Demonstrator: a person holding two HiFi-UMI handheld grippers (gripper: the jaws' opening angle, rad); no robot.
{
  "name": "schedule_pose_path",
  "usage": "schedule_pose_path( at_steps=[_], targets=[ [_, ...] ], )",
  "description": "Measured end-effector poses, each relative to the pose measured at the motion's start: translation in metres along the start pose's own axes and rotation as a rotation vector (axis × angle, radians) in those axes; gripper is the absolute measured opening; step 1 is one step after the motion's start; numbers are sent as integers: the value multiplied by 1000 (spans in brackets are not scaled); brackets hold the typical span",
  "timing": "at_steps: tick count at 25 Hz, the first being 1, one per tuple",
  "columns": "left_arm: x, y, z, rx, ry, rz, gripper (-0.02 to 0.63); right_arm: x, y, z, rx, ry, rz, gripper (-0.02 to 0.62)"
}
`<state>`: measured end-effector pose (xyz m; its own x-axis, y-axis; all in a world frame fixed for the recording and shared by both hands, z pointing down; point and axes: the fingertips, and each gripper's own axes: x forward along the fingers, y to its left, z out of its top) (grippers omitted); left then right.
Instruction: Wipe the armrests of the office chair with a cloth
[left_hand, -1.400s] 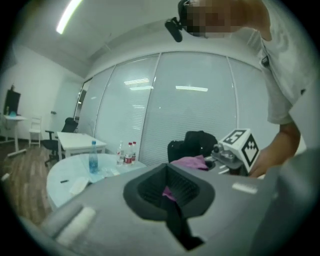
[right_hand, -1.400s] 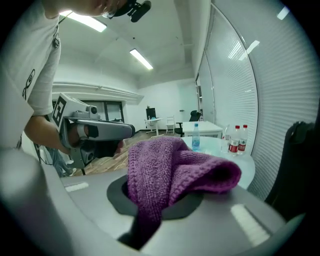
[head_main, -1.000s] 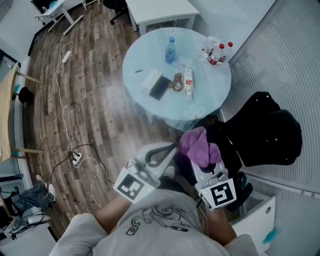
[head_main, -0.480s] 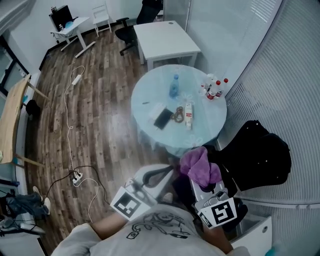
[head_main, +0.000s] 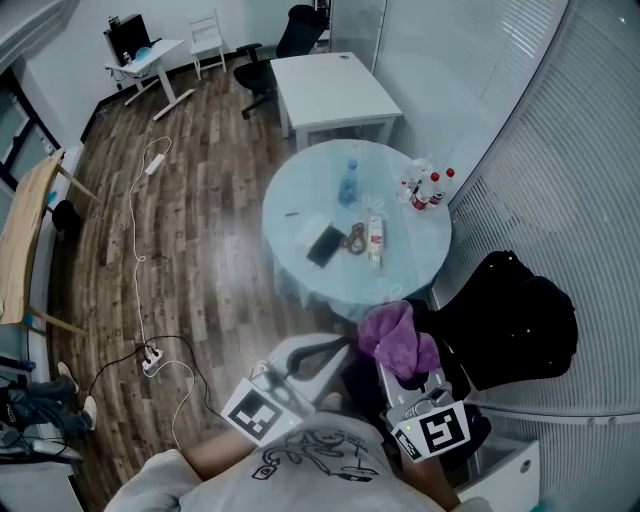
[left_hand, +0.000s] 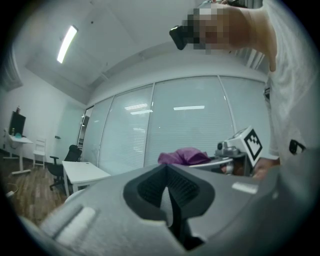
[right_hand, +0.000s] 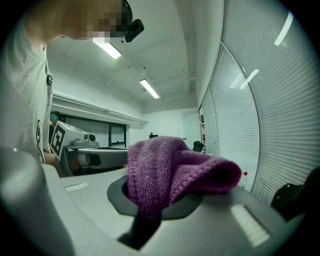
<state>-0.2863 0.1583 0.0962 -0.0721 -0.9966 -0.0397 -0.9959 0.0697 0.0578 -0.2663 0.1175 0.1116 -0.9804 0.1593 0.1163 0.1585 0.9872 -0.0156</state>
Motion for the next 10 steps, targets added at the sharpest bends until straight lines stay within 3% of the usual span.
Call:
schedule_pose_path(
  at_steps=[10],
  targets=[
    [4,9,3,-20,-4,1,2,8,-5,1,6,8,5,38]
  ],
)
